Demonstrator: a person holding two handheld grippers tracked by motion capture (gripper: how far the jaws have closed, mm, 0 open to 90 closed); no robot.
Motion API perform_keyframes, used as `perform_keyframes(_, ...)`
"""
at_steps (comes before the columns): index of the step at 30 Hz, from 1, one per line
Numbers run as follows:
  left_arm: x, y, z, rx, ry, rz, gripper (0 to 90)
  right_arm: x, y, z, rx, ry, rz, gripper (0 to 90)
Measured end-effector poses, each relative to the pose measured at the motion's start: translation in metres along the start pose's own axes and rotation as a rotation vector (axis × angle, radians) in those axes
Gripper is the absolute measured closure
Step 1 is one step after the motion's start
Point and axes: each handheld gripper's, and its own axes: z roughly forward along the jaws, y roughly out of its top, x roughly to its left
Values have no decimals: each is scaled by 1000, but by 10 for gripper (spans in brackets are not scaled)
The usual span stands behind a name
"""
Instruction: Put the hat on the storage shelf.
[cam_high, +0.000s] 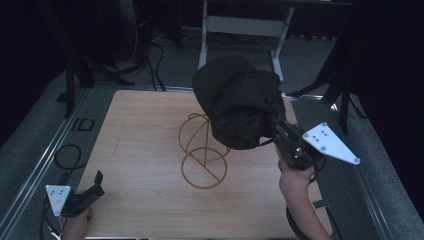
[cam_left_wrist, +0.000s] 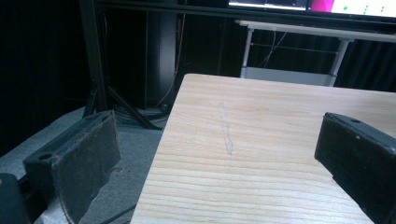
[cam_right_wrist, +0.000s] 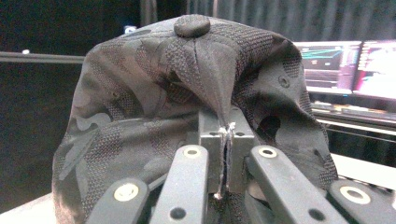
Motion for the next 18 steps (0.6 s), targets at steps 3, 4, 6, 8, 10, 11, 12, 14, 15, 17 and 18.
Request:
perform_keyframes(3,0,0,0,-1,-1,-1,5,6,-1,4,8,30,-10,884)
perform_keyframes(4,0,0,0,-1,0,-2,5,9,-2,7,16,55,-9,884)
perform_keyframes(6,0,0,0,-1,1,-2,5,14,-4,13,34,101,-8,884)
perform_keyframes(8,0,0,0,-1,0,-2,5,16,-5,15,37,110,-7,884)
perform_keyframes(10,0,0,0,-1,1,-2,5,22,-7,20,46,137,-16,884)
perform_keyframes(11,0,0,0,0,0,-2,5,24,-8,21,48,146,-15,884)
perform_keyframes(12,0,0,0,-1,0,-3,5,26,-9,23,55,164,-26,884)
perform_keyframes(14,0,0,0,0,-1,-3,5,29,-12,27,68,183,-27,884)
perform_keyframes(15,0,0,0,-2,0,-4,5,30,-14,29,78,191,-27,884)
perform_keyframes(17,0,0,0,-1,-2,-4,5,31,-19,32,91,199,-26,883)
perform_keyframes(18,0,0,0,-3,-2,-5,5,32,-21,34,101,198,-28,884)
